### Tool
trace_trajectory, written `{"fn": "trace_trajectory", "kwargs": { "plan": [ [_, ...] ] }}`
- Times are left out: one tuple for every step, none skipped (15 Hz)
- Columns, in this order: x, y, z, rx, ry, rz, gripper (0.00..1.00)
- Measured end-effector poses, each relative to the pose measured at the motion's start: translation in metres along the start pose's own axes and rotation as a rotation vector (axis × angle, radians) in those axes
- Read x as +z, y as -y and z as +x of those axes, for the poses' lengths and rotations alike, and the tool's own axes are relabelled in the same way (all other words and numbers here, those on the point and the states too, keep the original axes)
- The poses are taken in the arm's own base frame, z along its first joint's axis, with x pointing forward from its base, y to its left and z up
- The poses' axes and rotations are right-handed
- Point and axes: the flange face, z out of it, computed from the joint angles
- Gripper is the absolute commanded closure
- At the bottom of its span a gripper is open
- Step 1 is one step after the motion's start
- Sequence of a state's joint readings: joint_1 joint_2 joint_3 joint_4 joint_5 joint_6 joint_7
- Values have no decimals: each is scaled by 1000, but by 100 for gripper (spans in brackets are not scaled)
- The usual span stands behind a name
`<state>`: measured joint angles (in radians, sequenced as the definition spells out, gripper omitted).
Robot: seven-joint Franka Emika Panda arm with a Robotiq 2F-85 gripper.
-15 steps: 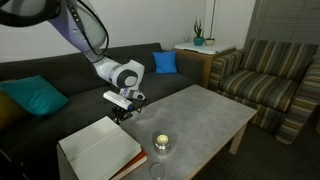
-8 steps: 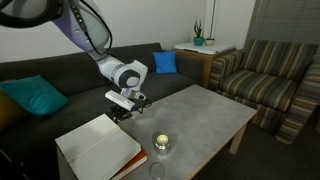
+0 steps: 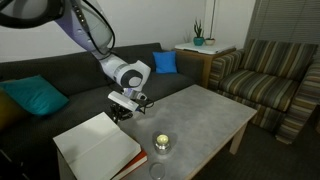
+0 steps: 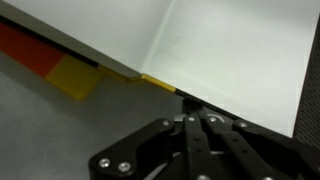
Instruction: Close the book
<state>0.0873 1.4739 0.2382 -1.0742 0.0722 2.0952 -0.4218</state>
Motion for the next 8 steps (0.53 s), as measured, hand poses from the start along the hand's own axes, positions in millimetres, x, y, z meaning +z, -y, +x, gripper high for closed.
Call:
{"fn": "trace_trajectory", "kwargs": {
  "plan": [
    [0, -1, -1, -23, 4, 4, 100],
    [0, -3, -2, -45, 7, 10, 100],
    [-1, -4, -3, -67, 10, 15, 100],
    [-1, -6, -4, -87, 11, 20, 100],
    [-2, -7, -5, -107, 11, 24, 100],
    [-2, -9, -6, -126, 11, 28, 100],
    [-3, -10, -7, -144, 10, 33, 100],
    [-3, -12, -8, -161, 9, 36, 100]
  ]
}}
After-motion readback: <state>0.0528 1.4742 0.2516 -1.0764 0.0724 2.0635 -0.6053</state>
